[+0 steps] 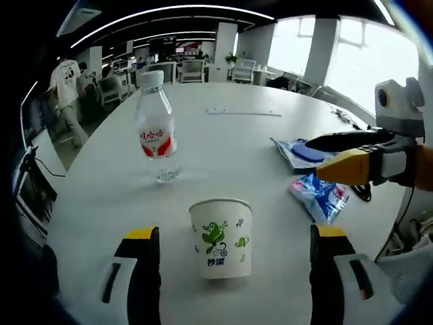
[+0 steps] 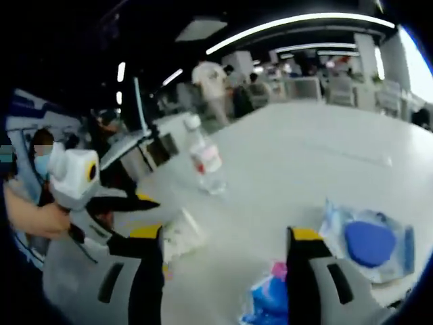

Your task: Arrange the tabletop items into an orderly group along one side of the table until the central work area is clear of visible clutter.

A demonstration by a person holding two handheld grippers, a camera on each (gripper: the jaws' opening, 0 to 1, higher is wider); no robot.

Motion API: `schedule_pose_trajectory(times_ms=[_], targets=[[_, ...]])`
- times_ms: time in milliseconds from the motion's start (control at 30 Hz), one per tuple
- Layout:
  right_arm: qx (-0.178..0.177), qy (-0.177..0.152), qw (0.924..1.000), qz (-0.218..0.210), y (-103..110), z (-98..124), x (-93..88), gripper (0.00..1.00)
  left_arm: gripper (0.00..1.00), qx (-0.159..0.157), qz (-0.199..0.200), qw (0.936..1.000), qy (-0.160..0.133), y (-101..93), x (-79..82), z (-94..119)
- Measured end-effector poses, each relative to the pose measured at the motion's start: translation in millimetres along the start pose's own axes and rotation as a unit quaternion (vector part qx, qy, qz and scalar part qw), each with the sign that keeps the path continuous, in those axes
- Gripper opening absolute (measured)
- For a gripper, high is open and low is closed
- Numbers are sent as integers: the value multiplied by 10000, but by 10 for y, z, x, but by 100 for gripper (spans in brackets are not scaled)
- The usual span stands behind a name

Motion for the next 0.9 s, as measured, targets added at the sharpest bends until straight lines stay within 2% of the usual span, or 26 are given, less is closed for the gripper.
schedule_pose_trajectory(times_ms=[133, 300, 533, 667, 900], targets=[[324, 117, 9994, -95, 89, -163, 25, 71, 91, -13, -42, 9999, 117, 8, -26, -57], [715, 414, 9965, -148, 185, -375, -8, 67, 91, -37, -83, 9996, 260, 28, -65, -128], [983, 733, 9920, -315, 215, -583, -58, 65, 89, -33, -31, 9992, 395, 46, -114, -171], [1094, 897, 9895, -283, 242, -635, -108, 65, 86, -56, 177, 9989, 420, 58, -137, -206], [1198, 1150, 9856, -306, 243, -701, -192, 62, 81, -44, 149, 9984, 551, 65, -188, -259]])
Point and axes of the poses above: the point that each gripper's makers call its tool centre point, and the gripper's own axes: z roughly backward along the fingers, y roughly to its left, x roughly out of its top, the point moved 10 cm from there along z, roughly backward along the fingers, and after that the axes turned 1 degree about -y, right-handed, at the moved point
